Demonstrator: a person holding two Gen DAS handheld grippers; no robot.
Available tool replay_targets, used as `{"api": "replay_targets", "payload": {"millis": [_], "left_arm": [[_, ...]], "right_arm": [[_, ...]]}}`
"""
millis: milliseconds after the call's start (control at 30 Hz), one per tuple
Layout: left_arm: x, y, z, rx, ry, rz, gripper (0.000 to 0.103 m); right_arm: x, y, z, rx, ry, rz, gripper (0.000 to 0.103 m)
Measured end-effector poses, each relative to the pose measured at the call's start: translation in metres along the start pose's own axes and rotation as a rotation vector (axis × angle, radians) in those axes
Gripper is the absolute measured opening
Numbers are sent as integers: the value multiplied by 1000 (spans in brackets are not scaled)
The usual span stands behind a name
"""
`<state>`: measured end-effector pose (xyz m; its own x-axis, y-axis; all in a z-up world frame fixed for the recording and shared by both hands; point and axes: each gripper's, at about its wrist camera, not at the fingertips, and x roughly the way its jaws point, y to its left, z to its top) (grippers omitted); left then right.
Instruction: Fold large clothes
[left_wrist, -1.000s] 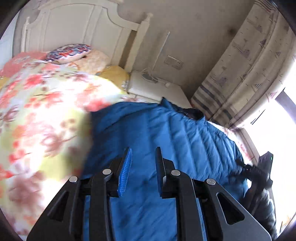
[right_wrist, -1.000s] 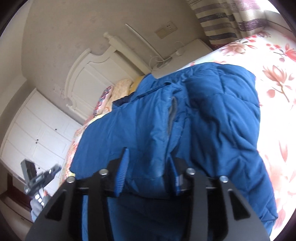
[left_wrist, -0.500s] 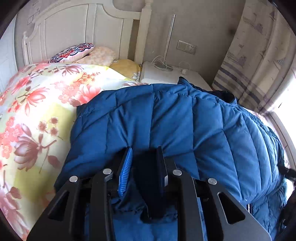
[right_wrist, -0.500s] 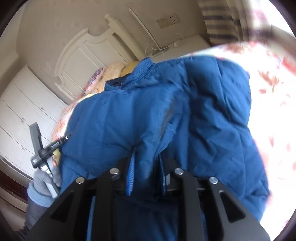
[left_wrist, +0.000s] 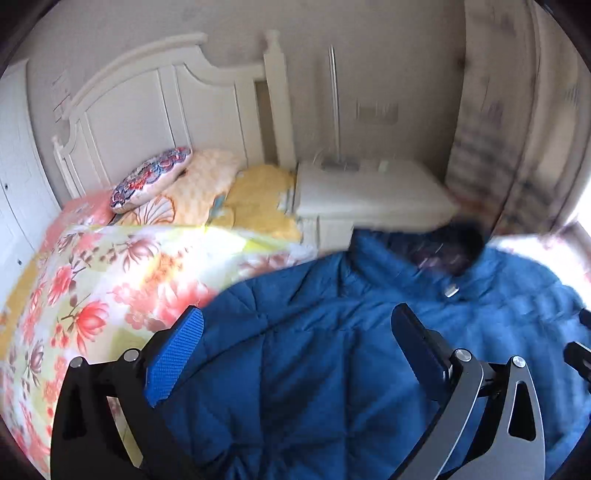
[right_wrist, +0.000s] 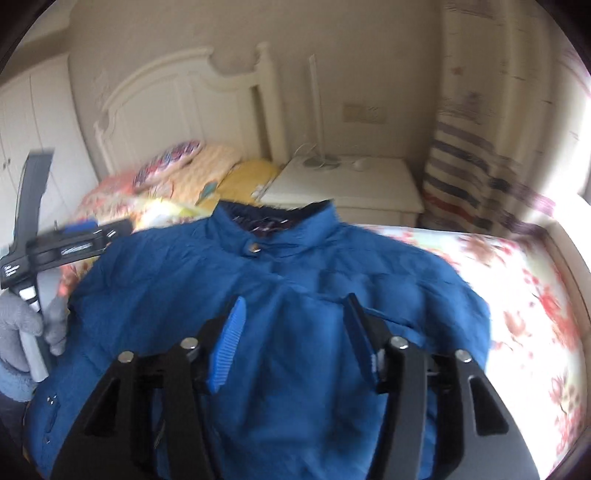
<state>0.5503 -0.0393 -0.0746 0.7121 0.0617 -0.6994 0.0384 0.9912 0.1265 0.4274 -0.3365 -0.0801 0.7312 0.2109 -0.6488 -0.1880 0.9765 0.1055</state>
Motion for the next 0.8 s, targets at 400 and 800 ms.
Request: {"api": "replay_targets", "payload": {"millis": [400, 800], "left_arm": [[19, 17, -21, -60, 68, -91, 98], [28, -6, -36, 36, 58, -57, 99]], "right_arm": [[66, 9, -22, -89, 160, -19, 71], [111, 78, -1, -232, 182, -72, 76]]}}
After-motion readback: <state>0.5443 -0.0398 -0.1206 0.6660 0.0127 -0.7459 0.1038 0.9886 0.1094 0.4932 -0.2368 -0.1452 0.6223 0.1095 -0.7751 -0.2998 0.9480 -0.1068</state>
